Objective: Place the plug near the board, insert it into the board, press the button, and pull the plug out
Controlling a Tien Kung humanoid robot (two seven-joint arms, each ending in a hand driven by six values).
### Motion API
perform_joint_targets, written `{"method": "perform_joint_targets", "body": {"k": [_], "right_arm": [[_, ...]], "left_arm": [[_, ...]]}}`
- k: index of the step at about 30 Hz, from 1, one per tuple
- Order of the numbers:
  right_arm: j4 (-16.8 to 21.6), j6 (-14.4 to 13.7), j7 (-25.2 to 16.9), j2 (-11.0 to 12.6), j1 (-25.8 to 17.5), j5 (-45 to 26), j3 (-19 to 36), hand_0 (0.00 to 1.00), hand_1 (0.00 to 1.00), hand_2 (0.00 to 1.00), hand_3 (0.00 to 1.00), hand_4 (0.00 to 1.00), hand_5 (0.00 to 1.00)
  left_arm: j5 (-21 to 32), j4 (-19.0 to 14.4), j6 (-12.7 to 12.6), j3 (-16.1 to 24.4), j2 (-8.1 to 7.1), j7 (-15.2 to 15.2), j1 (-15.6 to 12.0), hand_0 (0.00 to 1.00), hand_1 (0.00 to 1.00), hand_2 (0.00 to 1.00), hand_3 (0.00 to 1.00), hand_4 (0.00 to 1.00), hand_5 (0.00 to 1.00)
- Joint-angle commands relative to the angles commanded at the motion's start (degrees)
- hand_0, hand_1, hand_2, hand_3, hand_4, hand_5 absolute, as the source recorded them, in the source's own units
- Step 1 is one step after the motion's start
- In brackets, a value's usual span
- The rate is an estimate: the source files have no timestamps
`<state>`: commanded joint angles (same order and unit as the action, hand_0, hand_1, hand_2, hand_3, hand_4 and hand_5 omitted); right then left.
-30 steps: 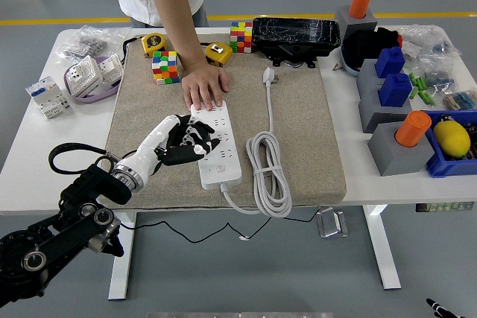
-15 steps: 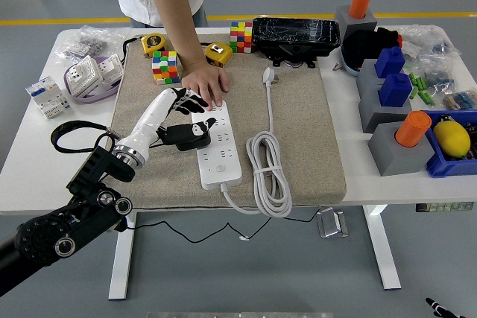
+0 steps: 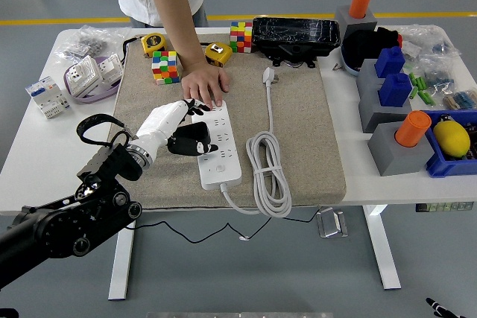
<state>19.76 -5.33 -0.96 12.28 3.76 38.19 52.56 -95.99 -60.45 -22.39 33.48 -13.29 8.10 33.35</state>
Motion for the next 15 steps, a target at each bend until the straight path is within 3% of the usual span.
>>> {"method": "perform_joint_targets", "body": {"k": [4, 5, 10, 11, 15], "right_arm": [[0.01, 0.01, 0.01, -0.01, -0.04, 0.01, -0.05, 0.611, 0.64, 0.644, 0.553, 0.953, 0.488], [0.01, 0.01, 0.02, -0.01, -0.05, 0.01, -0.06, 0.611, 0.639, 0.644, 0.552, 0.953, 0.488], [0.06, -0.01, 0.01, 0.02, -0.09, 0.02, -0.12, 0.611, 0.639, 0.644, 0.552, 0.953, 0.488], [0.07, -0.01, 0.01, 0.03, -0.04, 0.04, -0.14, 0.611, 0.641, 0.644, 0.552, 0.953, 0.488], [0.2, 0.0, 0.02, 0.02, -0.02, 0.17, 0.06, 0.611, 0.641, 0.644, 0.552, 0.953, 0.488]], "left_arm": [[0.13, 1.47, -0.34, -0.57, 0.14, -0.06, 0.45, 0.515, 0.632, 0.589, 0.594, 0.945, 0.218], [0.09, 1.71, -0.47, -0.67, 0.16, -0.13, 0.53, 0.484, 0.553, 0.567, 0.564, 0.813, 0.15], [0.63, 3.33, -1.01, -1.21, 0.36, -0.54, 1.04, 0.484, 0.553, 0.567, 0.564, 0.813, 0.15], [0.67, 3.68, -1.04, -1.33, 0.4, -0.53, 1.22, 0.434, 0.511, 0.523, 0.538, 0.753, 0.122], [0.67, 4.33, -0.95, -1.55, 0.5, -0.45, 1.57, 0.434, 0.511, 0.523, 0.538, 0.753, 0.122]]}}
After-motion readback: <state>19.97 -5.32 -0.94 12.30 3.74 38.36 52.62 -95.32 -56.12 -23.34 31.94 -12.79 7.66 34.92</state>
